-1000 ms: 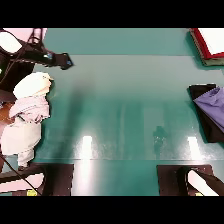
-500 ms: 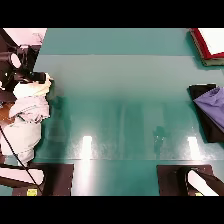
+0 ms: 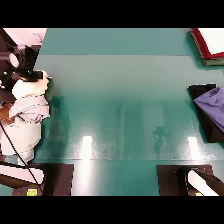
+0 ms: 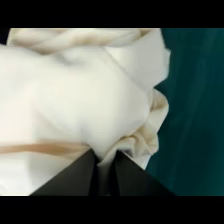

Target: Fold the shirts.

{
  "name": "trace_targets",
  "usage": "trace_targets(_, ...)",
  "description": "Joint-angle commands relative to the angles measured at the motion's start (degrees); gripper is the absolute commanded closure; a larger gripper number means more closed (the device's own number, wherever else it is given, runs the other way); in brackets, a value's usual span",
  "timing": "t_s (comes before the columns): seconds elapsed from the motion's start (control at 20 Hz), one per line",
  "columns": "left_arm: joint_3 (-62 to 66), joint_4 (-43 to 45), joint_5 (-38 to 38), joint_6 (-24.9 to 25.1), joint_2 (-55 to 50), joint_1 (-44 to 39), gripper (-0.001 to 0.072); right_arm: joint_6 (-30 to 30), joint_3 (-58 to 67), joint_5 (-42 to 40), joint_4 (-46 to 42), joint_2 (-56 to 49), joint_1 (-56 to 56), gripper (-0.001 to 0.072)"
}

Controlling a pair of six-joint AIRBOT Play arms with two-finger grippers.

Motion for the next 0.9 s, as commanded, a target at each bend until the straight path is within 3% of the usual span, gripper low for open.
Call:
trace_targets(0.0,8.0,-13.44,-0.9,10.54,4.72,-1.31,0.0682,0.0,3.48,-3.54,0.02,0.0,0.02,0.0695)
trace_targets(0.15,17.14,-37.68,-5.55,26.53,10.6,-5.53,0.0683,0.0,8.02,-6.21,0.04,0.0,0.02,0.0695)
trace_targets(0.3,22.12,-51.17,-11.08,30.58,14.67,-14.05,0.0682,0.0,10.67,-7.87,0.11,0.0,0.02,0.0695)
trace_targets(0.45,22.29,-52.24,-15.67,33.22,16.28,-25.7,0.0683,0.0,11.32,-7.67,0.15,0.02,0.02,0.0696)
trace_targets(0.6,20.35,-45.29,-14.49,33.88,15.32,-34.58,0.0682,-0.02,11.26,-6.95,3.08,0.0,0.04,0.0696)
trace_targets(0.75,15.41,-42.42,-13.55,33.55,11.87,-36.57,0.0682,-0.04,11.23,-6.93,5.53,0.02,0.02,0.0696)
trace_targets(0.85,9.7,-40.04,-9.75,29.42,9.46,-36.57,0.0674,-0.04,11.23,-6.36,5.88,0.0,0.02,0.0695)
